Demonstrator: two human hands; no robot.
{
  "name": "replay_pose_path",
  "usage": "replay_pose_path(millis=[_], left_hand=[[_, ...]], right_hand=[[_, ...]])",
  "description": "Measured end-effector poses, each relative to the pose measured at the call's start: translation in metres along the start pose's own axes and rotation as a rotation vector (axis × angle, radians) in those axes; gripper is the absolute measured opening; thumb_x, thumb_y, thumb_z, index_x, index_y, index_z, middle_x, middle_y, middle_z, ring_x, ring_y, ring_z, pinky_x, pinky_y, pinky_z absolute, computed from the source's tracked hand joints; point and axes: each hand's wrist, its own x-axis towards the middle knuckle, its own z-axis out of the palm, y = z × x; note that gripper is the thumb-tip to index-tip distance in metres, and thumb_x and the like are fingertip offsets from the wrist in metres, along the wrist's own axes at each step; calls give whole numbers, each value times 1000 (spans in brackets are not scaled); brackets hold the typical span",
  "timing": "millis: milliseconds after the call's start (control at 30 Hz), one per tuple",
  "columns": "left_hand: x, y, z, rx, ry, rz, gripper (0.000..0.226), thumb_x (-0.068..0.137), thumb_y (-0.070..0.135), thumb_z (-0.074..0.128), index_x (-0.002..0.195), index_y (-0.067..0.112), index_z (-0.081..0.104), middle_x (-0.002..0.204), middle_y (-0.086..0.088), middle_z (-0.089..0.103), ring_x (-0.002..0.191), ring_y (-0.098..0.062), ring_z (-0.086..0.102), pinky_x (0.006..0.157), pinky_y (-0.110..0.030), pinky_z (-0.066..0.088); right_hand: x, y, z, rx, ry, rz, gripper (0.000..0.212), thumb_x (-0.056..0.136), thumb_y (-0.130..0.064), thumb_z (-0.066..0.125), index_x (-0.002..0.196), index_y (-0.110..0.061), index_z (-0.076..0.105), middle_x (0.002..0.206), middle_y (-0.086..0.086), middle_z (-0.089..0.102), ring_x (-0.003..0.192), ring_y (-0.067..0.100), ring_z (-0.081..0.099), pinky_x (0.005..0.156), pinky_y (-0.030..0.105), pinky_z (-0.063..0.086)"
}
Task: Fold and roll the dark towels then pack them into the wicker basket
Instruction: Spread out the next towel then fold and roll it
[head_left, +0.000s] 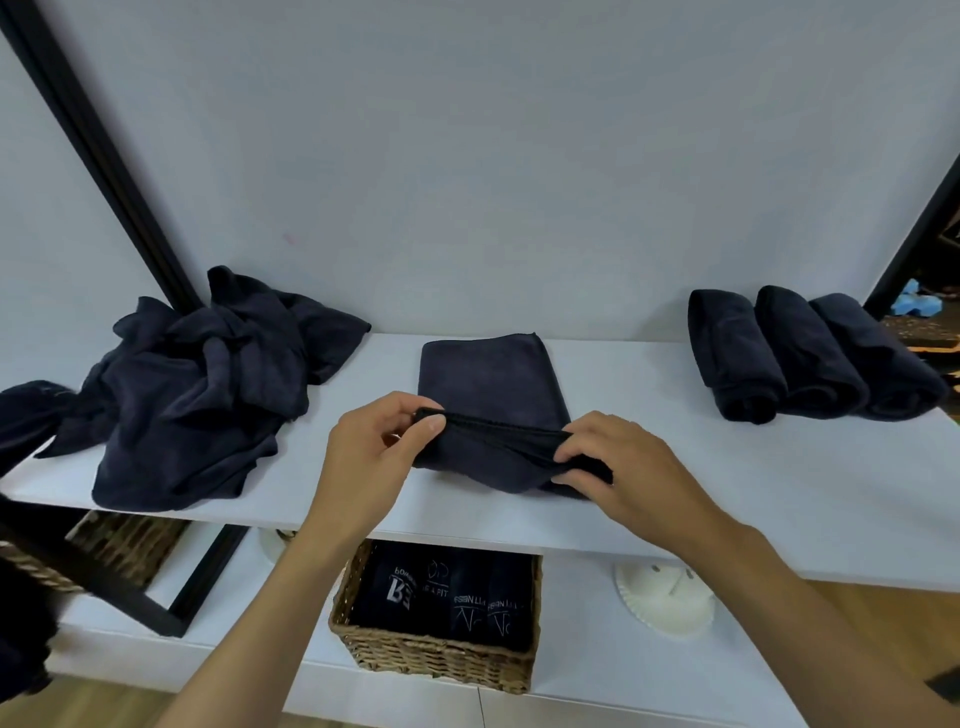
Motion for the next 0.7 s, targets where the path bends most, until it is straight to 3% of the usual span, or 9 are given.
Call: replay_pose_path(millis=[167,267,333,433,567,700], left_hand=[[-7,-7,-3,22,-34,-29,9,90,18,66,91,25,72,85,5,74,83,-12,68,76,-28,53],[-8,-10,-3,19,-17,-105,10,91,19,65,89,25,72,83,7,74,77,-3,67,67,-15,46],[-5,-13,-4,39,-7,-162,11,91,19,65,86,26,72,81,8,73,71,0,64,66,-15,44],[0,-20,-4,116,-10,-257,13,90,21,65,80,26,72,77,5,71,65,-7,58,67,-25,45],[0,-30,-2,185,-8,-358,11,88,23,67,79,25,73,77,1,70,69,-15,60,63,-27,49],[3,-32,0,242,-21,-362,7,87,23,67,83,24,73,77,-1,71,71,-15,64,58,-22,44]], right_hand=[[2,-6,-18,363,-75,187,14,88,-15,70,90,-29,69,89,-20,67,85,0,61,73,10,42],[11,-7,-20,505,-174,312,14,92,-16,64,92,-29,69,92,-20,69,84,-1,61,74,12,45],[20,-6,-16,539,-225,401,11,94,-20,61,95,-29,68,97,-14,68,91,4,61,78,20,47],[28,-2,-3,541,-299,509,7,93,-22,62,94,-27,67,96,-14,65,91,3,59,78,21,43],[29,4,9,344,-243,459,5,86,-29,70,89,-32,67,93,-11,64,88,5,59,79,22,46],[14,2,12,-16,41,107,14,87,-15,69,92,-28,72,89,-14,51,79,3,48,72,14,37]])
